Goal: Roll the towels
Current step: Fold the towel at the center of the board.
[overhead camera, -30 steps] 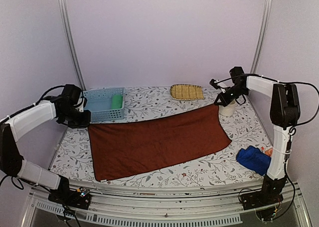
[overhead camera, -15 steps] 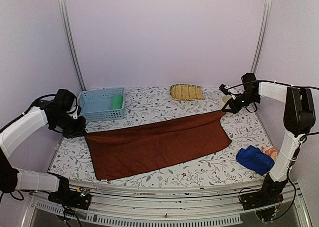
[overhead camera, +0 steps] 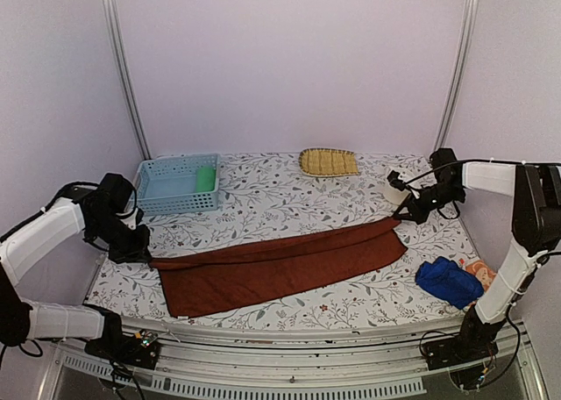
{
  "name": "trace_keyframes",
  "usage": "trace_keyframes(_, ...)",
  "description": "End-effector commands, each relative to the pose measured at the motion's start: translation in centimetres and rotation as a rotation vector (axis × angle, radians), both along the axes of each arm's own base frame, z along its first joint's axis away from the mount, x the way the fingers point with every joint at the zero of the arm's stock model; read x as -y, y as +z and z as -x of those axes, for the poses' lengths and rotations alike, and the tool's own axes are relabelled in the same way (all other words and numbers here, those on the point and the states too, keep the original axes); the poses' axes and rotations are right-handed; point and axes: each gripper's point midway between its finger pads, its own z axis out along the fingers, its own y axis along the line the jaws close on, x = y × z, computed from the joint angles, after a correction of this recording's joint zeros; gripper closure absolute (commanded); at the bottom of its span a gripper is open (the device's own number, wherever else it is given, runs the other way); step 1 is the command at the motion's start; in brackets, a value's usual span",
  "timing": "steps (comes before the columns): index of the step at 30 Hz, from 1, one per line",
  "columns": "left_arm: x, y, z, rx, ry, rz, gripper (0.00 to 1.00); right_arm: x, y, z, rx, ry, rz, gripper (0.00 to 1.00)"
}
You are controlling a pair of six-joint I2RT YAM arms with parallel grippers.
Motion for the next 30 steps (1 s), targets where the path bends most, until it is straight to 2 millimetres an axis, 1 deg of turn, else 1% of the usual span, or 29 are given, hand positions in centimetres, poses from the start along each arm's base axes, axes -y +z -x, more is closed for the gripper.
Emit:
trace_keyframes(1,0.1,-0.8,2.2,-0.066,-0.004,0.025,1.00,0.3,-0.3,1.2,0.039,0.054,0.034,0.97)
trace_keyframes(6,0.6,-1.2,3.3,-0.103,-0.009,0.048,1.00,0.9,-1.5,3.0,0.025,0.092,0.073,0.97)
trace_keyframes(9,1.1,-1.7,4.0,-0.134,-0.026,0.058,1.00,1.4,-2.1,3.6,0.023,0.099,0.098,0.97)
trace_keyframes(12,1.4,-2.2,4.9,-0.169,-0.043,0.046,1.00,2.2,-2.1,3.6,0.021,0.082,0.099,0.97)
trace_keyframes(17,2.1,-2.0,5.5,-0.188,-0.083,0.036,1.00,3.8,-1.3,3.1,0.026,0.053,0.080,0.97)
trace_keyframes(20,2.6,-1.9,5.9,-0.200,-0.111,0.029,1.00,4.4,-1.2,3.1,0.031,0.049,0.081,0.97)
trace_keyframes(24,3.3,-1.8,6.7,-0.229,-0.150,0.012,1.00,4.4,-1.5,3.4,0.022,0.058,0.070,0.97)
trace_keyframes(30,3.4,-2.2,7.2,-0.269,-0.183,-0.010,1.00,4.1,-1.9,3.7,0.009,0.075,0.052,0.97)
